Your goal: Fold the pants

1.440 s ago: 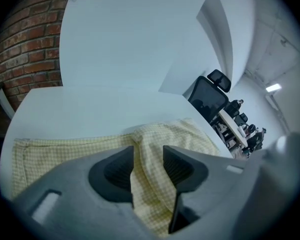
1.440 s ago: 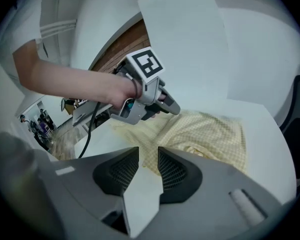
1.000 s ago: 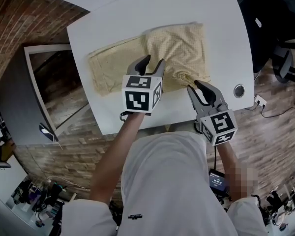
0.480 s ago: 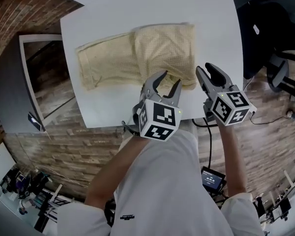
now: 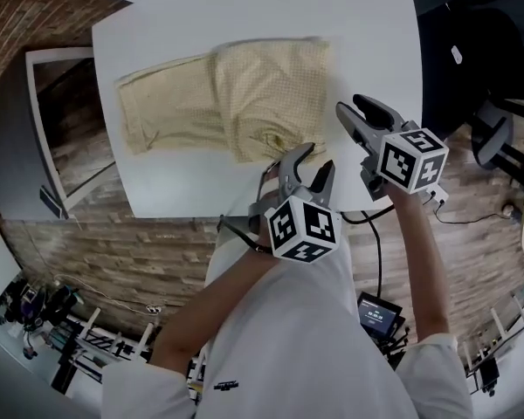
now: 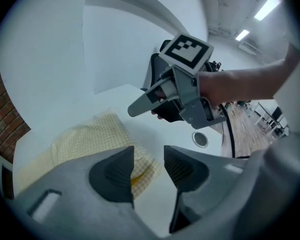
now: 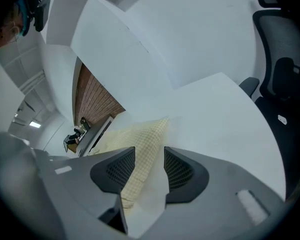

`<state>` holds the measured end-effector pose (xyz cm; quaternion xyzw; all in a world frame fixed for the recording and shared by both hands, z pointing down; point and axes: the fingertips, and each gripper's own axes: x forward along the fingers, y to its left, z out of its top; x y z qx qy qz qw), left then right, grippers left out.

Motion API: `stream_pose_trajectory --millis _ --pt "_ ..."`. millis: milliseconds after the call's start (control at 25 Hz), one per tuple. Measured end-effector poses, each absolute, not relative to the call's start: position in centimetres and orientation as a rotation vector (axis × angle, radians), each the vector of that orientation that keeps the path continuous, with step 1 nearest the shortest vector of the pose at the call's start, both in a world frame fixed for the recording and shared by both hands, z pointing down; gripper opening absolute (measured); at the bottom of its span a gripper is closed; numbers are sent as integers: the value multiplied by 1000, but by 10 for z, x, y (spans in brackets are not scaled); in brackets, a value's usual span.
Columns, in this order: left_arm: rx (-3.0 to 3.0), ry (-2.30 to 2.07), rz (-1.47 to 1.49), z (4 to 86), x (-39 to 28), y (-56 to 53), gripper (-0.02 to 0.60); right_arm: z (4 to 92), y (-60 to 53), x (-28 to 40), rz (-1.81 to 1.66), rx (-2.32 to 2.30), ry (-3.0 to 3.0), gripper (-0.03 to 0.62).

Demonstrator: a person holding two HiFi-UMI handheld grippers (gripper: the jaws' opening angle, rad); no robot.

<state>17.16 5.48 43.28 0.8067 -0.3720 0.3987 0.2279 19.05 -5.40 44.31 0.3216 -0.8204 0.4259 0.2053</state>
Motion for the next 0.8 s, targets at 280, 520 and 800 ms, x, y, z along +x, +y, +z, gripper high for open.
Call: stream_pose_trajectory --millis 280,520,800 --pt "2079 -1077 1206 472 179 57 291 459 -68 178 1182 740 -2297 204" --pt "1951 -1162 1207 505 173 54 304 466 -87 171 1207 690 -2307 208" --pt "1873 -1297 1159 512 157 45 189 478 -95 163 1220 639 -2277 210"
